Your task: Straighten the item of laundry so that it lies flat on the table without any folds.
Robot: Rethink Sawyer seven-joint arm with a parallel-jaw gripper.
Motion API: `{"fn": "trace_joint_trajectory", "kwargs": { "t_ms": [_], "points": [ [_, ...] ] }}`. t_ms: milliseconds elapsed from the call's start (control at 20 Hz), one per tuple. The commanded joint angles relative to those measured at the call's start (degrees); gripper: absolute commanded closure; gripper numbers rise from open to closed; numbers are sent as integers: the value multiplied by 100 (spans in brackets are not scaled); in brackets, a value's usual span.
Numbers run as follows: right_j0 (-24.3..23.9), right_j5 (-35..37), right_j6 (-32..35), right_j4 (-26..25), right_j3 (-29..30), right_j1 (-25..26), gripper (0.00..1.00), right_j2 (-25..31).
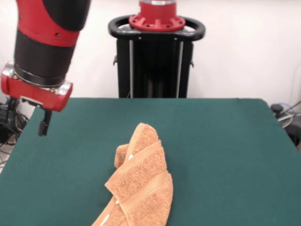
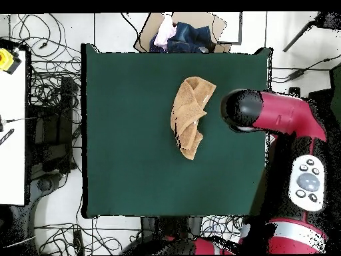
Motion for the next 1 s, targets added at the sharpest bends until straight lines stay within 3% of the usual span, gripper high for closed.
{"fn": "trace_joint_trajectory", "kwargs": {
  "t_ms": [50,450,1000],
  "points": [
    [466,1359,-751,-591,189,322,0,147],
    [488,1783,-766,-993,190,287,0,159],
    [110,982,-478,-880,312,586,0,601]
  ]
}}
